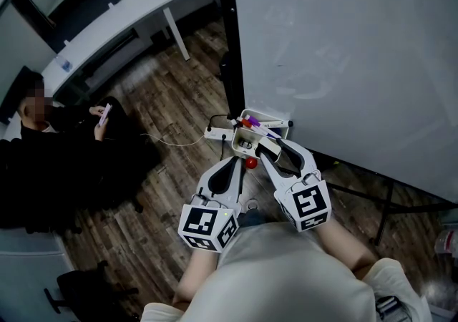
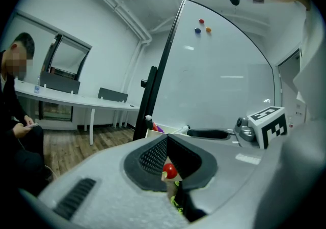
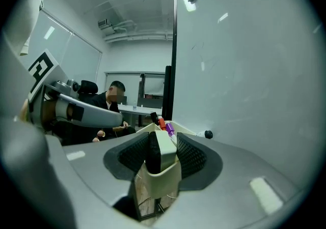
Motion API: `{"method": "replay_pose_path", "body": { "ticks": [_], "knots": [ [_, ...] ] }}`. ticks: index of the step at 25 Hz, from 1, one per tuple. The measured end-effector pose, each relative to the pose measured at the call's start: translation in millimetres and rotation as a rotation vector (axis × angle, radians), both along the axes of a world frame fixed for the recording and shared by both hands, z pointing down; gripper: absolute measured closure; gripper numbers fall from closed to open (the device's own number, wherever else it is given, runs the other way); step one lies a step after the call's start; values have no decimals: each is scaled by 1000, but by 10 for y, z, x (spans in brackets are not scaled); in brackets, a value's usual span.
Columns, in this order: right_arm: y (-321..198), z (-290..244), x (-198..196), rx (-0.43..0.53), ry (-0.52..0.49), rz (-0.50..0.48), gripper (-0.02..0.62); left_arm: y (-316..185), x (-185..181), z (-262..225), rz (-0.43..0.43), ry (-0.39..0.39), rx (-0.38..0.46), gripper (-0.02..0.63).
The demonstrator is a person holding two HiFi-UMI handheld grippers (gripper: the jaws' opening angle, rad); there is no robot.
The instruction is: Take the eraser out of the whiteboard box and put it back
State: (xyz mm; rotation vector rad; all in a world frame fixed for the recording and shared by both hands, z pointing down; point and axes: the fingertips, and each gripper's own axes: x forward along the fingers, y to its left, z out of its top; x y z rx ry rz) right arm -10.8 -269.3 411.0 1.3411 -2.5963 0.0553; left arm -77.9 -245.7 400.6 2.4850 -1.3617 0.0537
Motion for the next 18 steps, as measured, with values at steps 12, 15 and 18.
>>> {"method": "replay_pose_path", "body": {
  "ticks": [12,15,18],
  "knots": [
    [17,-6,-22,-6,20,-18,394,39,24,-4,-6,7,-1,604],
    [24,-17,7,-5,19,-9,363,57,41,-6,-5,8,-2,604],
    [29,-21,47,-3,23,0,345,69,48,-2,-6,11,-2,604]
  ]
}}
